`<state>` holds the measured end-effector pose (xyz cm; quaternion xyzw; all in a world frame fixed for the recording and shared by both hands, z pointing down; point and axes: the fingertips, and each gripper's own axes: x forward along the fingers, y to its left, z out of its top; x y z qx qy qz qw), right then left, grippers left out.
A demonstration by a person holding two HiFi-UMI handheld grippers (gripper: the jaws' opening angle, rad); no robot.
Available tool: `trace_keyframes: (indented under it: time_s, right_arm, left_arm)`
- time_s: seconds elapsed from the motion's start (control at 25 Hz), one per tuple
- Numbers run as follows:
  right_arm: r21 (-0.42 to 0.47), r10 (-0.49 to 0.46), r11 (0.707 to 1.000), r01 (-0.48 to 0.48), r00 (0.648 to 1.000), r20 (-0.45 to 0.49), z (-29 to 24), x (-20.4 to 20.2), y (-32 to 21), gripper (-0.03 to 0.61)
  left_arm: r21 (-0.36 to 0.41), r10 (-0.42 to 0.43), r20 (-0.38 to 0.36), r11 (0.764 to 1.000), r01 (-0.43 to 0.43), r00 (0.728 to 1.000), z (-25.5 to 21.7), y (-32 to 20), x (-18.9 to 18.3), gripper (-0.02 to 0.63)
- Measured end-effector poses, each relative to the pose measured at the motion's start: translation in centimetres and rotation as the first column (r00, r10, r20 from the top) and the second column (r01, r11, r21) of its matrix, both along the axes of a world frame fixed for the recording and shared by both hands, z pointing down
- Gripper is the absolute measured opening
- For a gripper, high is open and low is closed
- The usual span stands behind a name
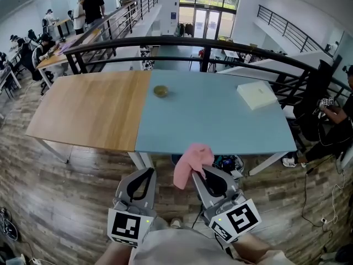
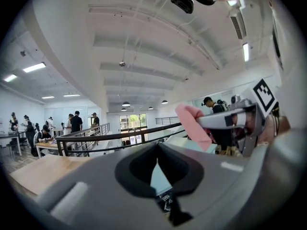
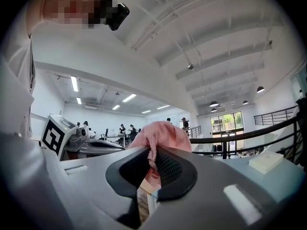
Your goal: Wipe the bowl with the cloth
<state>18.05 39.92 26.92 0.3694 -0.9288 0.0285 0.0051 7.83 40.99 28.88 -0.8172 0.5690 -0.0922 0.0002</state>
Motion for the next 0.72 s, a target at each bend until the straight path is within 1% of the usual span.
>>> trace_keyframes:
  time_s: [0.2, 0.56, 0.72]
  right_arm:
    - [-0.001, -0.015, 1.0, 0.015, 1.0, -0.007, 0.7, 0.7, -0.1, 0.029]
    - [-0.013, -0.031, 0.999, 0.031, 1.0, -0.006, 2.0, -0.3, -1.1, 0.029]
    - [-0.016, -0.034, 0.999, 0.034, 0.999, -0.011, 2.2, -1.1, -1.8, 0.029]
  left_arm:
    - [0.001, -0.01, 0.0, 1.0, 0.01, 1.0, 0.4, 0.0, 0.9, 0.003]
    - [-0.011, -0.041, -0.011, 0.999, 0.041, 0.999, 1.6, -0.9, -0.7, 0.003]
    - [0.023, -0.048, 0.008, 0.999, 0.048, 0.999, 1.9, -1.8, -2.0, 0.003]
